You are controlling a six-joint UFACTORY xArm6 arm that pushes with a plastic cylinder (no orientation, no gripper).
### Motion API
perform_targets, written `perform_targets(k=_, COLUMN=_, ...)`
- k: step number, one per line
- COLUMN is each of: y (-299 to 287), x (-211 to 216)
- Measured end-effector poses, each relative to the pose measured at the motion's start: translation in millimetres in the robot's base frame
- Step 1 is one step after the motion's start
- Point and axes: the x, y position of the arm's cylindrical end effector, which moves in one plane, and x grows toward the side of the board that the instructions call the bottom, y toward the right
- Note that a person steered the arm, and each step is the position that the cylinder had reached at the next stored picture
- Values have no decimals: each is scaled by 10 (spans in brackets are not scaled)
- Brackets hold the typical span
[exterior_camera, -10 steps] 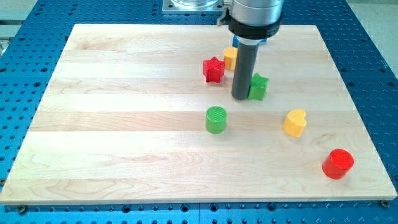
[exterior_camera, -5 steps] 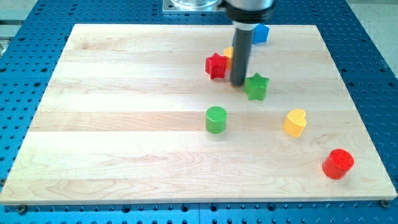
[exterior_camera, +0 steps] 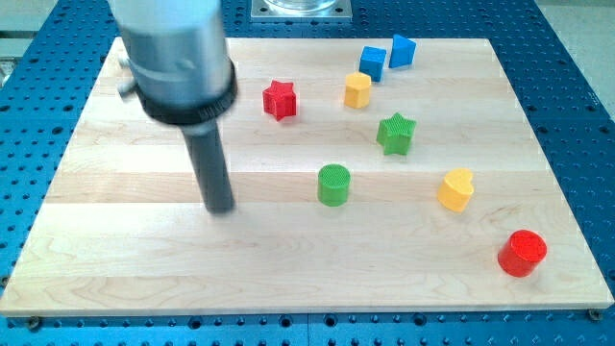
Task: Place the green circle parallel to the green star
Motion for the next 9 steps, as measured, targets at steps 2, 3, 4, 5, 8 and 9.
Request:
perform_targets(k=2, y=1788, x=-216)
perform_targets(k=3, y=1735, x=-294)
perform_targets(k=4, y=930, x=-549)
perform_targets(k=5, y=-116, x=-841)
perform_targets(k=8, y=-546, x=-1057)
perform_targets(k=9, y=-471, x=-1205)
